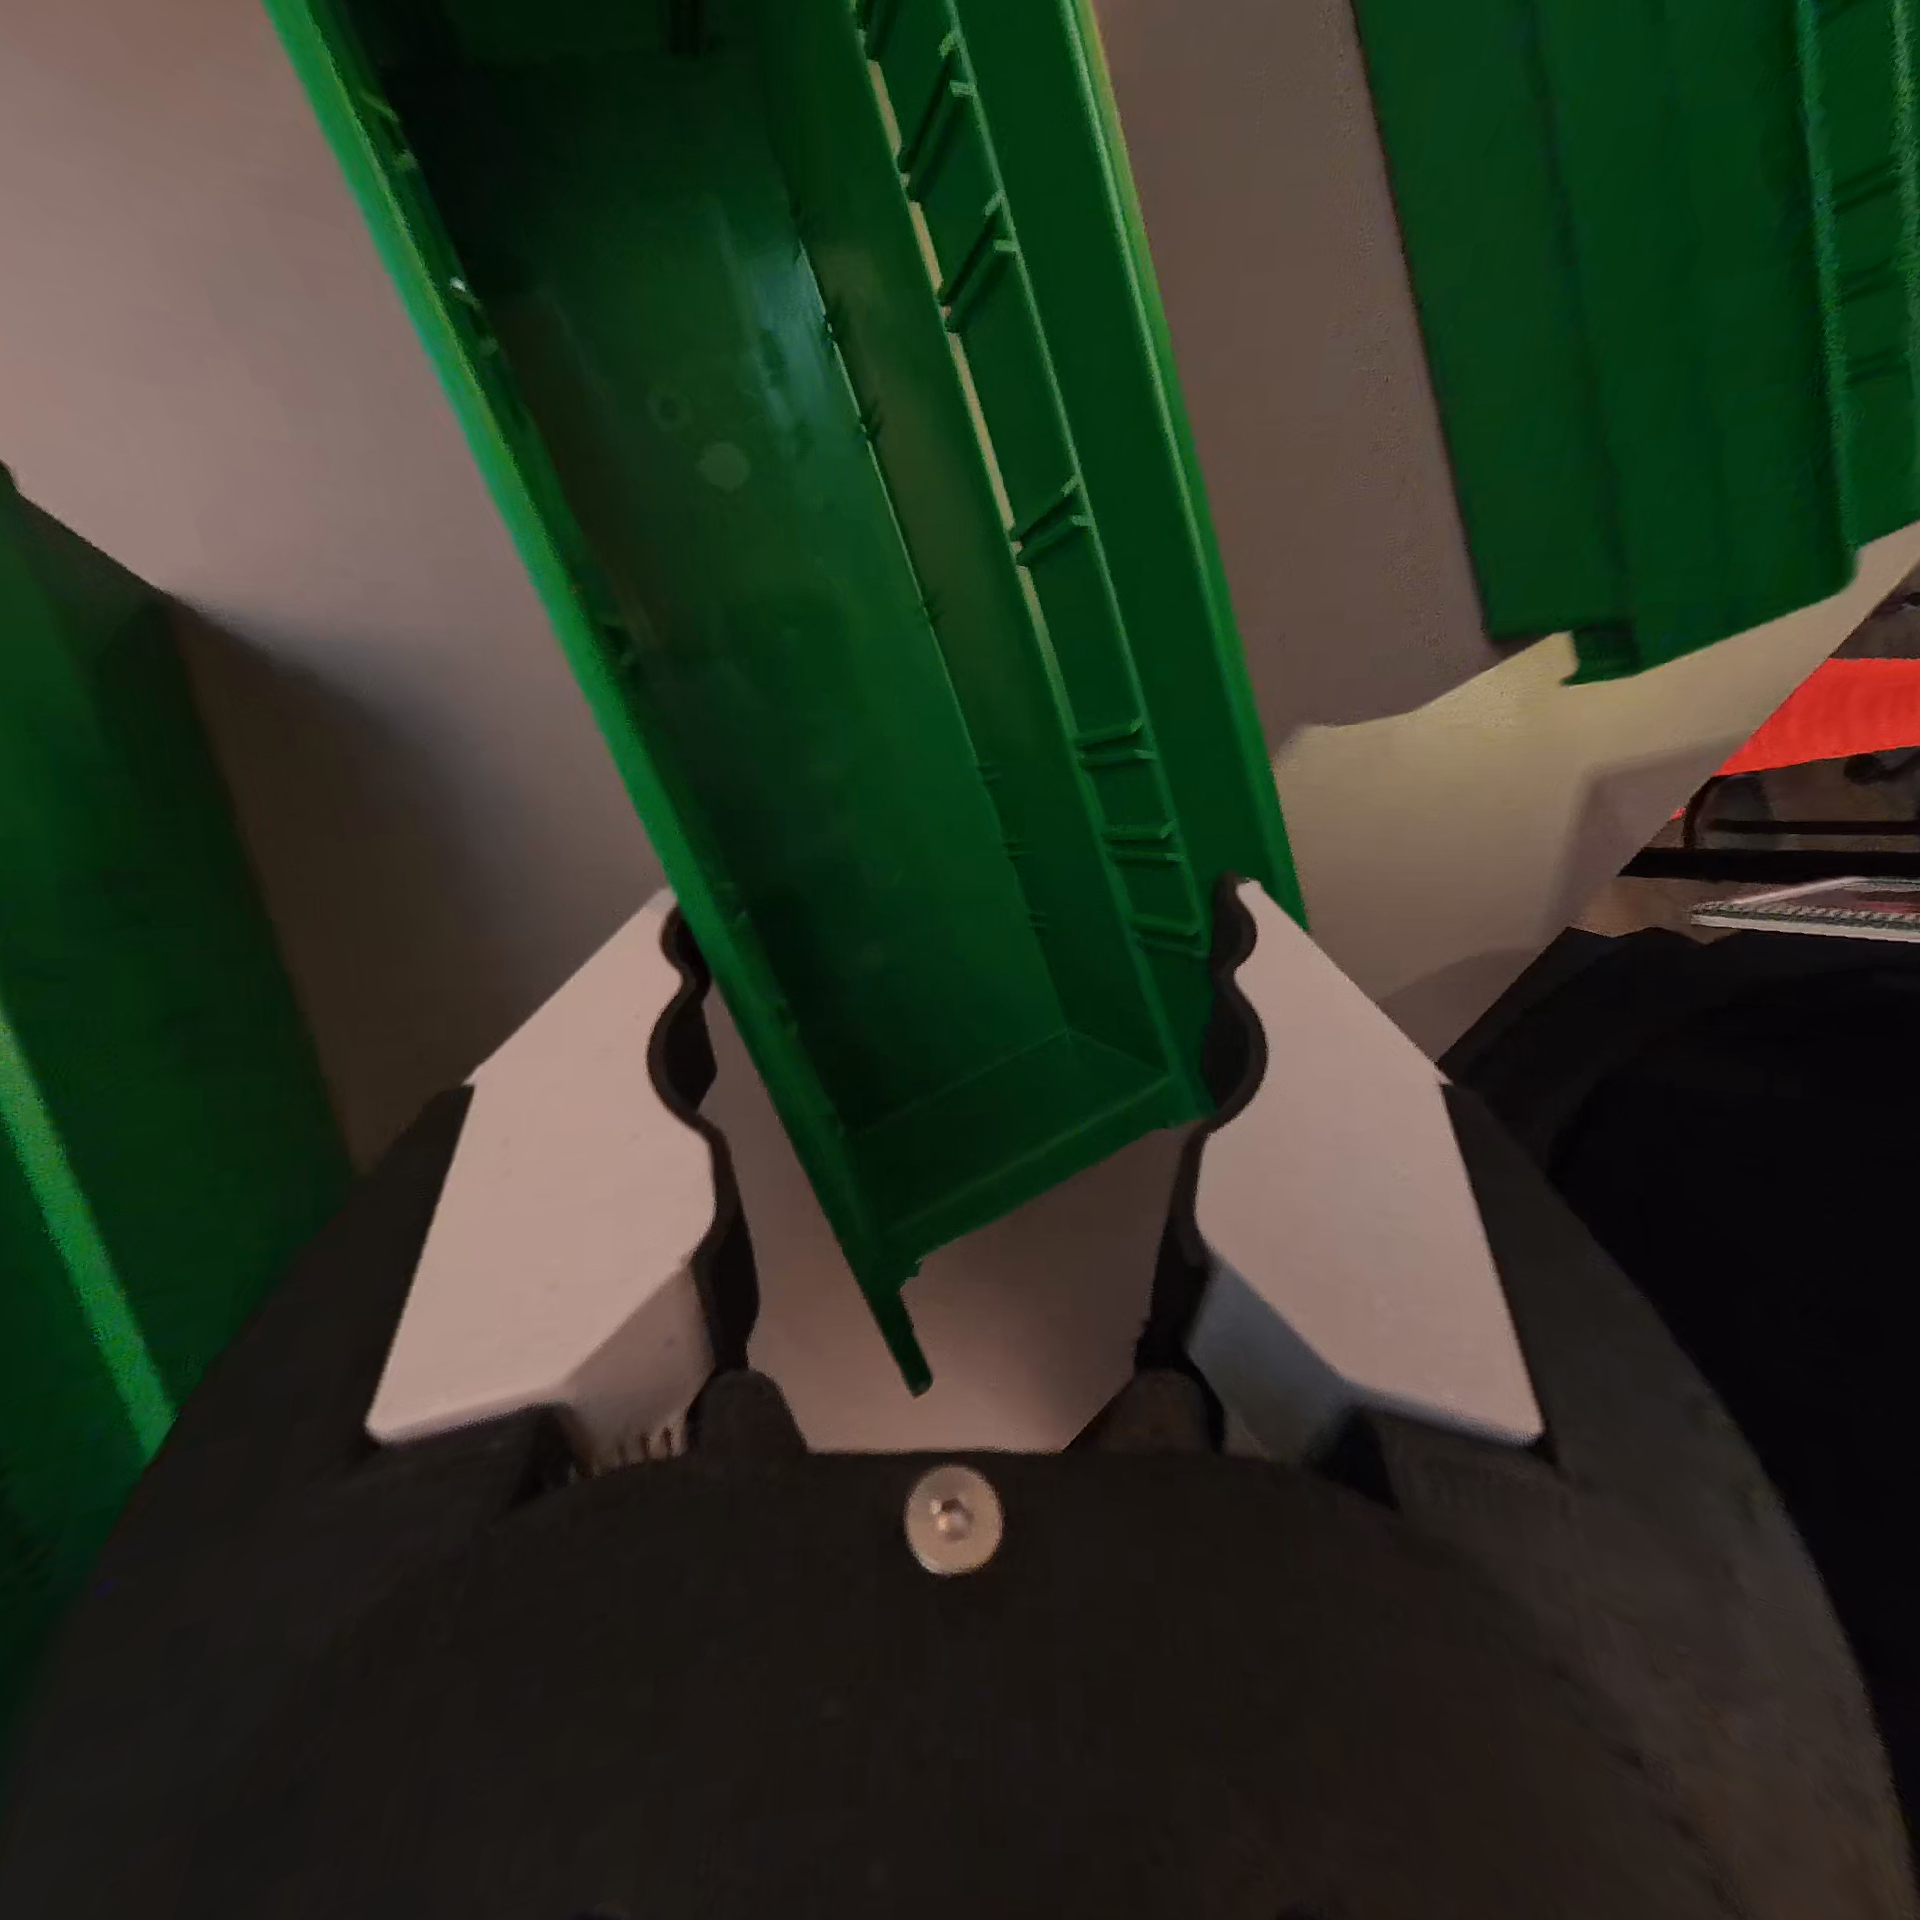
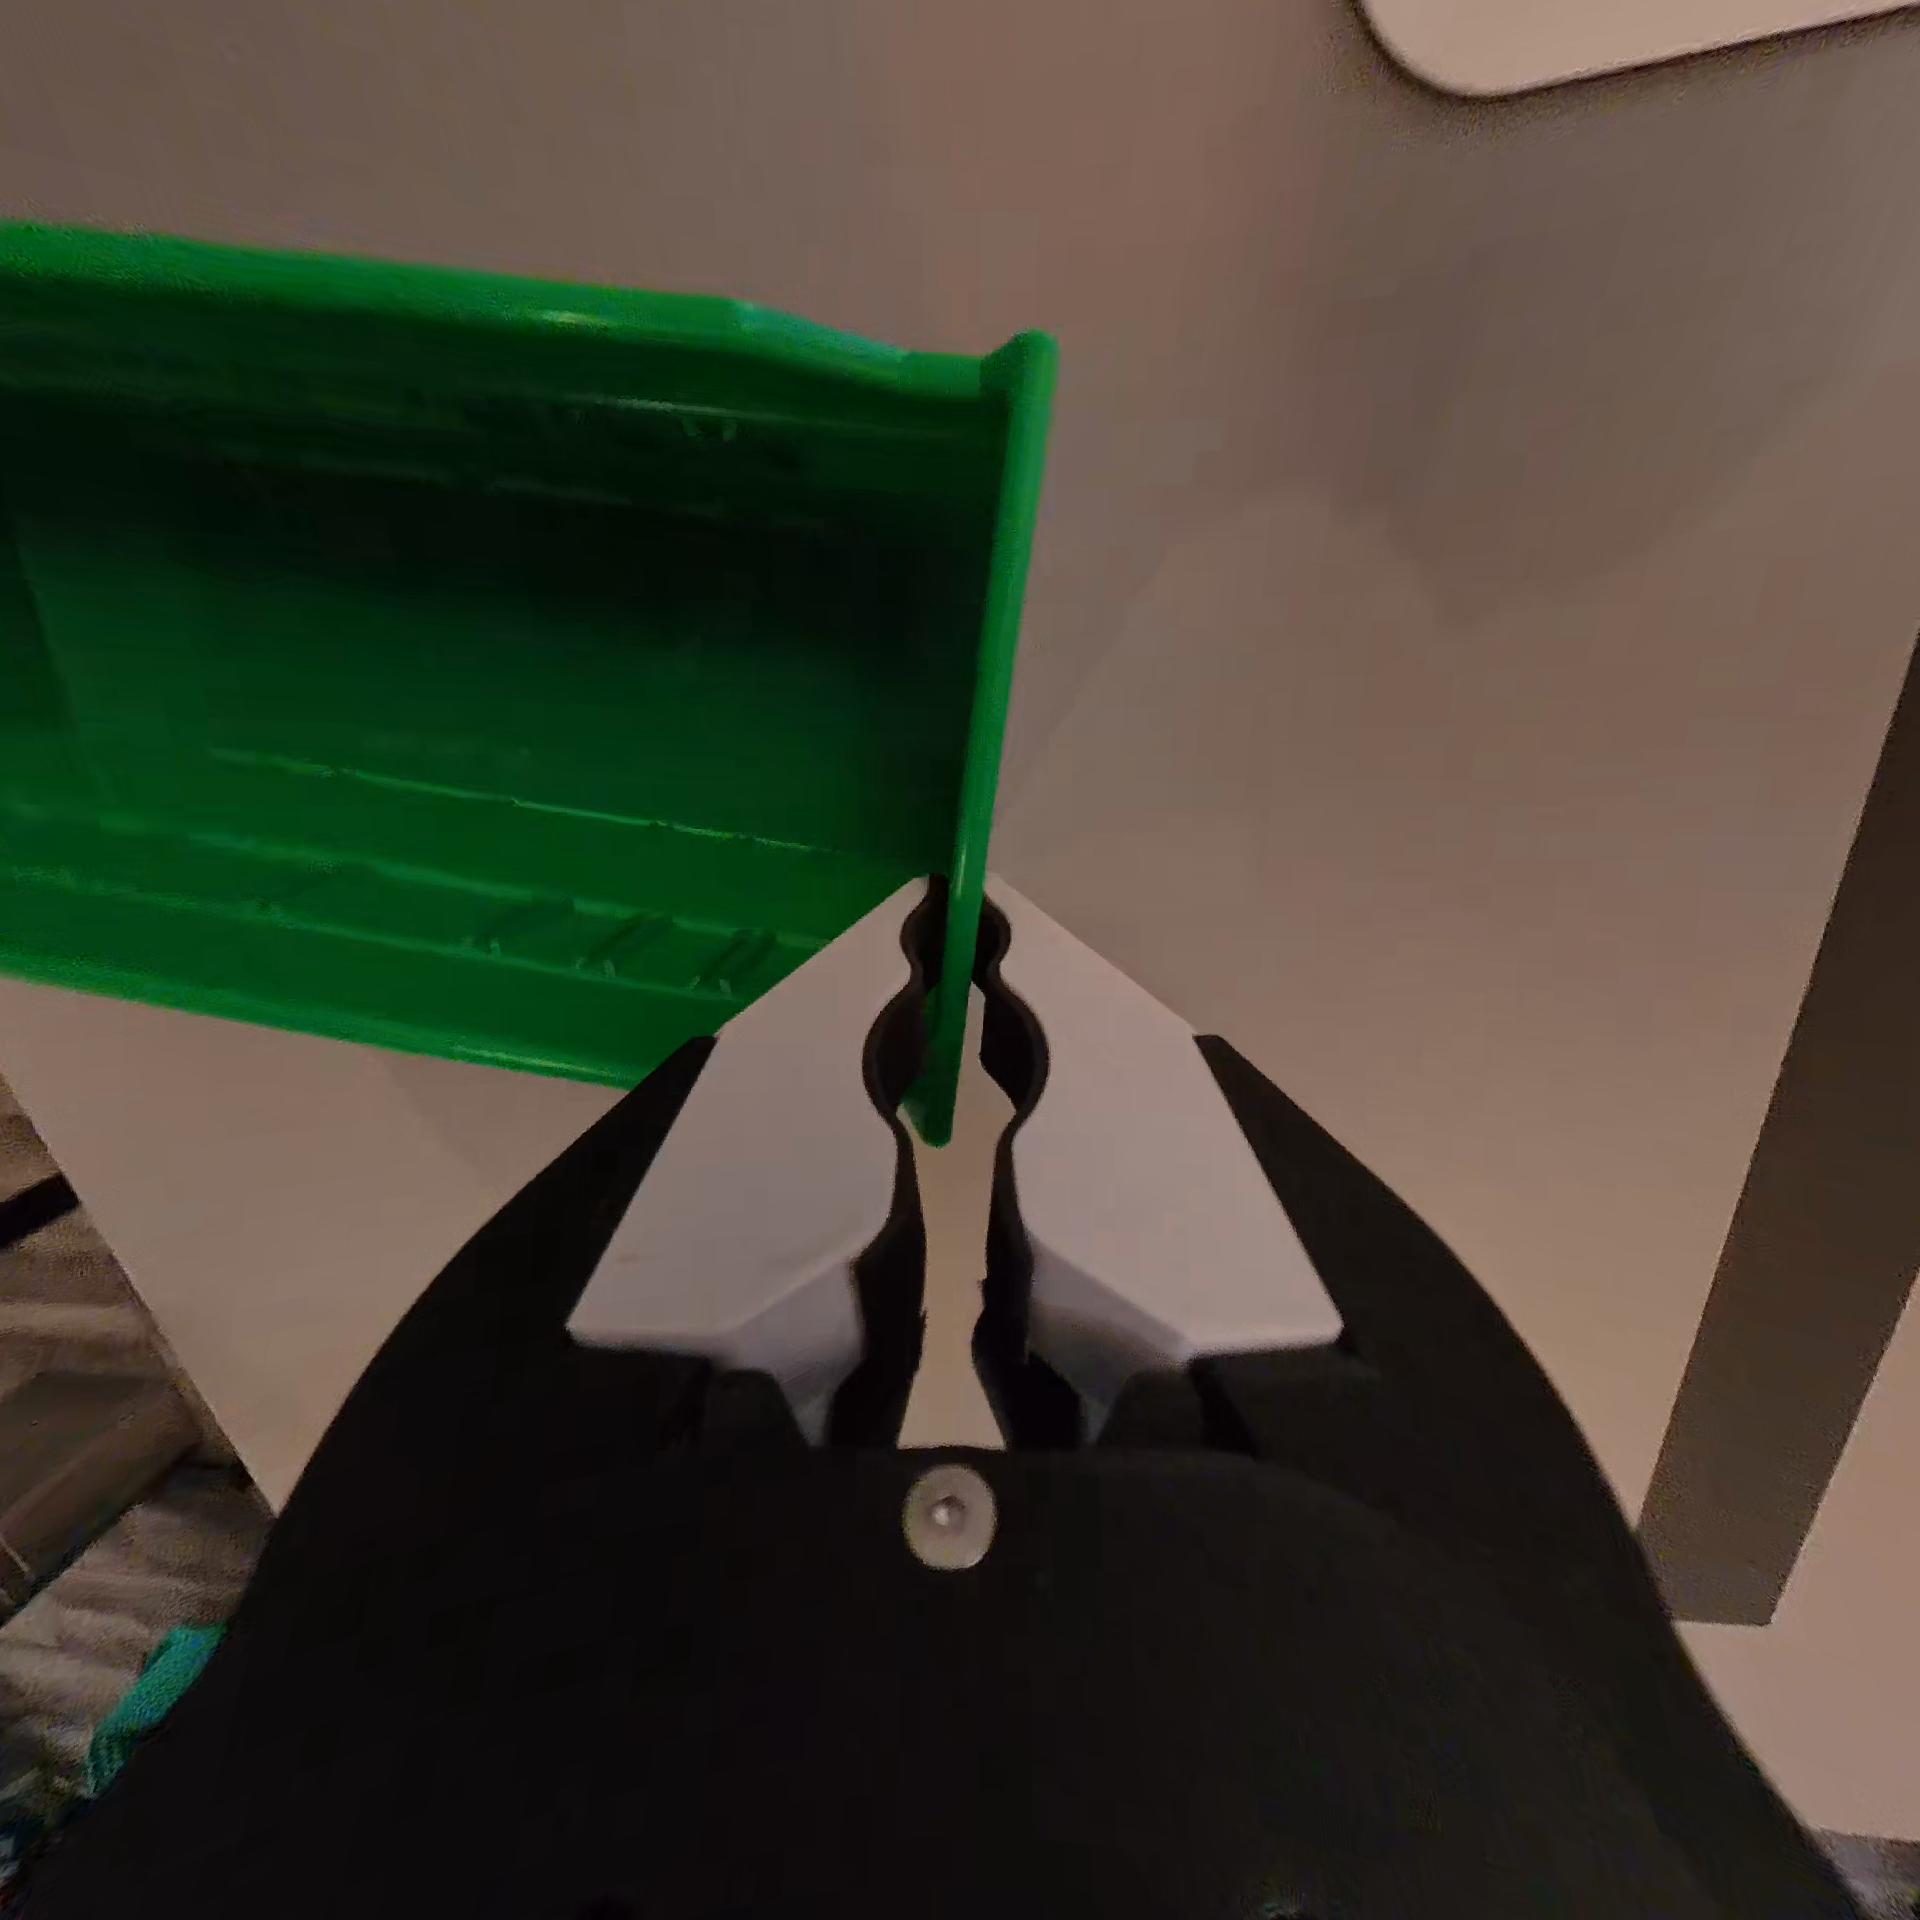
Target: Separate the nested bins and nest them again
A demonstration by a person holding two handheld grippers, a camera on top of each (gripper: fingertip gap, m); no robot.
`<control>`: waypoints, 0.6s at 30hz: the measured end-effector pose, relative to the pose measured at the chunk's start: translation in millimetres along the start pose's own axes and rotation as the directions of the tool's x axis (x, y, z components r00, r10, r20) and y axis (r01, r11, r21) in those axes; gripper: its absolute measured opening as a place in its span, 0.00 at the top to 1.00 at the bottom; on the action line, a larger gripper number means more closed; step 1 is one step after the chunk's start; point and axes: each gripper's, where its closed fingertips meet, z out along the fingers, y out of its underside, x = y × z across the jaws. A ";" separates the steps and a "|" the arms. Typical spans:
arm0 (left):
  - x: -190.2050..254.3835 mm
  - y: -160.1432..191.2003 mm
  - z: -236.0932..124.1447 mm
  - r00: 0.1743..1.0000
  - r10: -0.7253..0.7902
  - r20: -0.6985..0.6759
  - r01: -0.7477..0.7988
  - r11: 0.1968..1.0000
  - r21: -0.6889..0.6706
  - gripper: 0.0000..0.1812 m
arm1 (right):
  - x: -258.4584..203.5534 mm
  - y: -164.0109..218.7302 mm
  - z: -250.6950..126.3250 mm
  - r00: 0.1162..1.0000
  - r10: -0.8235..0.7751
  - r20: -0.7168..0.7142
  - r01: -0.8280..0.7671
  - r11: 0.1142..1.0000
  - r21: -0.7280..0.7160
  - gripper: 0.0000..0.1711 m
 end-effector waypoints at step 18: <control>16.4 -4.9 29.5 1.000 -0.015 0.009 0.015 1.000 -0.002 0.62 | -1.7 -10.4 -47.0 0.974 0.225 -0.036 -0.222 0.972 0.073 0.86</control>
